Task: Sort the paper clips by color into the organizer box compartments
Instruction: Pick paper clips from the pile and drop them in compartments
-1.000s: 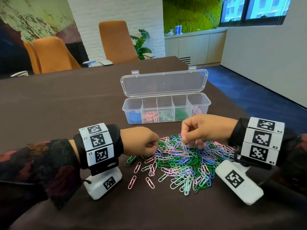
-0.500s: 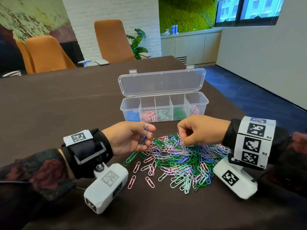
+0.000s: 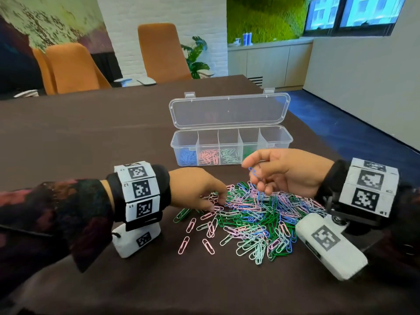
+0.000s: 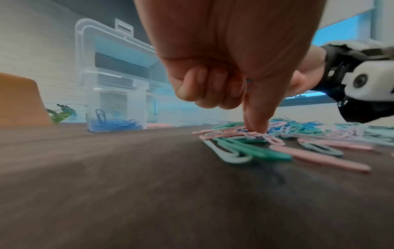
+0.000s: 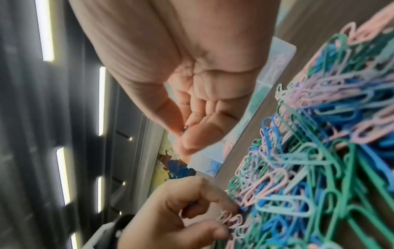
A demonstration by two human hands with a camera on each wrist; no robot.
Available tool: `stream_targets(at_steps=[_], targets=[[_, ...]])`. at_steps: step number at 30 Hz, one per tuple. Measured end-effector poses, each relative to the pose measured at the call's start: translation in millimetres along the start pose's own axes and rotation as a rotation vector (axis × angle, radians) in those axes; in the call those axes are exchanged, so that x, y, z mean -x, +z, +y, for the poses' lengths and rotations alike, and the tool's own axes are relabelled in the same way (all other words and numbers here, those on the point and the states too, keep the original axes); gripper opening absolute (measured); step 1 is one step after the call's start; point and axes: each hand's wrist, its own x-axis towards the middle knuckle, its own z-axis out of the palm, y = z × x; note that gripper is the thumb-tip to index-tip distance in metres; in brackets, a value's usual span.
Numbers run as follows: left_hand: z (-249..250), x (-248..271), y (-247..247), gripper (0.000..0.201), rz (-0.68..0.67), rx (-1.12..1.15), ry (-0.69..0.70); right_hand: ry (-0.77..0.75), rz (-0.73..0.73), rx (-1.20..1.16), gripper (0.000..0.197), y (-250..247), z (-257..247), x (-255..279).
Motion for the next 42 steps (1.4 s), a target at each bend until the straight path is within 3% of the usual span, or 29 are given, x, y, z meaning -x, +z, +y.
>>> stream_targets(at_steps=[4, 8, 11, 16, 20, 24, 29, 36, 42], targets=[[4.1, -9.3, -0.9, 0.018, 0.002, -0.056, 0.027, 0.015, 0.074, -0.157, 0.032, -4.2, 2.8, 2.2], [8.7, -16.2, -1.0, 0.01, 0.067, -0.065, 0.018, 0.001, 0.039, -0.037, 0.025, -1.0, 6.0, 4.5], [12.0, -19.0, -2.2, 0.009, 0.03, -0.086, 0.016, 0.037, -0.043, 0.256, 0.023, 4.4, 4.0, 7.3], [18.2, -26.1, -4.4, 0.011, 0.035, -0.117, 0.023, 0.064, -0.205, 1.016, 0.015, 17.5, 4.1, 8.4], [20.1, -30.6, -4.1, 0.012, 0.014, -0.135, 0.031, 0.027, -0.111, 1.23, 0.01, 22.9, 4.4, 4.2], [15.9, -31.0, -3.8, 0.012, 0.054, -0.049, 0.004, 0.037, -0.042, 1.434, 0.018, 15.1, 4.6, 2.1], [12.5, -32.0, -7.4, 0.013, 0.055, -0.014, 0.018, 0.036, -0.025, 1.554, 0.029, 5.9, 6.4, 2.9], [22.0, -41.4, -9.9, 0.01, 0.019, -0.108, 0.025, -0.151, -0.052, 1.426, 0.014, 12.7, 3.5, 6.2], [26.0, -46.1, -11.8, 0.03, 0.024, -0.14, 0.013, -0.099, -0.152, 1.511, 0.023, 21.7, 8.9, 2.3]])
